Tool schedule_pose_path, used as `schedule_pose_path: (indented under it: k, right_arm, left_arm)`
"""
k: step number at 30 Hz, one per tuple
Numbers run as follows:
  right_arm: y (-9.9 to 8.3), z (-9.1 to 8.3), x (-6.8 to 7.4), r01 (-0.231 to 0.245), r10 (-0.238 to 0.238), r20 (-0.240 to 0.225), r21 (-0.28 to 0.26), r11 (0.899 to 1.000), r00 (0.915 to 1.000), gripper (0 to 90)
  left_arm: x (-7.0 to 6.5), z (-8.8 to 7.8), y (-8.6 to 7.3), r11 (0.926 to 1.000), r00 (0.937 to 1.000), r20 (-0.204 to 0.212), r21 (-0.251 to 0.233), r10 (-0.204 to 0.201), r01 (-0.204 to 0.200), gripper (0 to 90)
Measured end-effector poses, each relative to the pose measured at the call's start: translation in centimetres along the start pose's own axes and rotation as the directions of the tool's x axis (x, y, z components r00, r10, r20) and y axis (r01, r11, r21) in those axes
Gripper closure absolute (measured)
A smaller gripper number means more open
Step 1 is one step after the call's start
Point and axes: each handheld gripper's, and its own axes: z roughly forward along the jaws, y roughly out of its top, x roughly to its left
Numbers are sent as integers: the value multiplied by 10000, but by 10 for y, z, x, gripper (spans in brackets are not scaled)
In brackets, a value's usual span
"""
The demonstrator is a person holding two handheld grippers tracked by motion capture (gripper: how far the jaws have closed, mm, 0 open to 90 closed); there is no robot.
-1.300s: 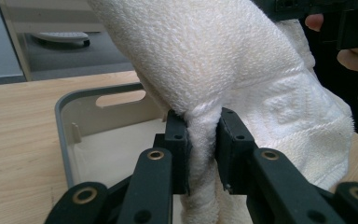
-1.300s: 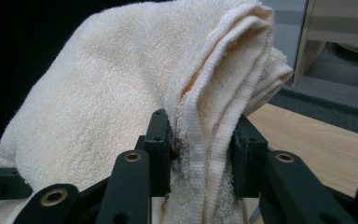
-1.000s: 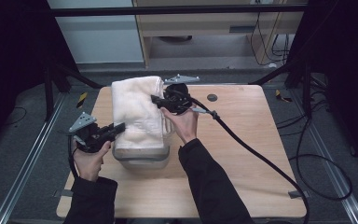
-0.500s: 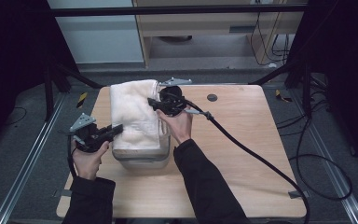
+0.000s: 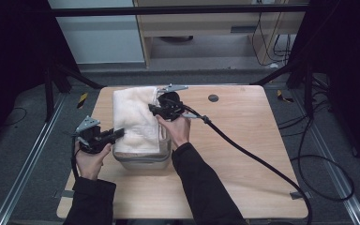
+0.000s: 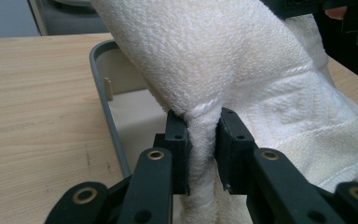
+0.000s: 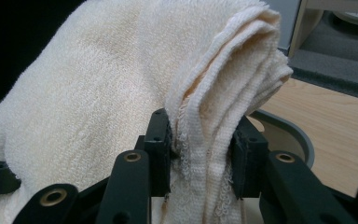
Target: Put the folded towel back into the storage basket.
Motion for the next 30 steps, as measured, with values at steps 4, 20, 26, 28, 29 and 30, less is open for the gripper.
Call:
schedule_pose_path:
  k: [4, 20, 26, 28, 29, 30]
  right_arm:
    - [-4, 4, 0, 21, -22, 80, 99, 9999, 10000, 648]
    - [-22, 17, -7, -185, 176, 196, 456, 9988, 9997, 644]
    - [-28, 23, -8, -140, 122, 277, 659, 9977, 9995, 643]
    - [-30, 25, -9, -152, 131, 301, 696, 9975, 9995, 643]
    - [-32, 25, -9, -200, 178, 313, 726, 9972, 9994, 643]
    - [-33, 26, -10, -186, 163, 319, 744, 9971, 9994, 643]
  left_arm:
    - [2, 4, -3, 9999, 10000, -51, 144, -32, 33, 750]
    - [5, 19, -13, 9980, 9999, -155, 632, 23, -14, 749]
    - [6, 24, -17, 9962, 9997, -246, 869, 73, -52, 749]
    - [6, 27, -18, 9957, 9997, -247, 926, 70, -47, 749]
    - [6, 28, -19, 9954, 9996, -253, 960, 77, -53, 749]
    - [6, 28, -20, 9948, 9996, -259, 1018, 82, -55, 749]
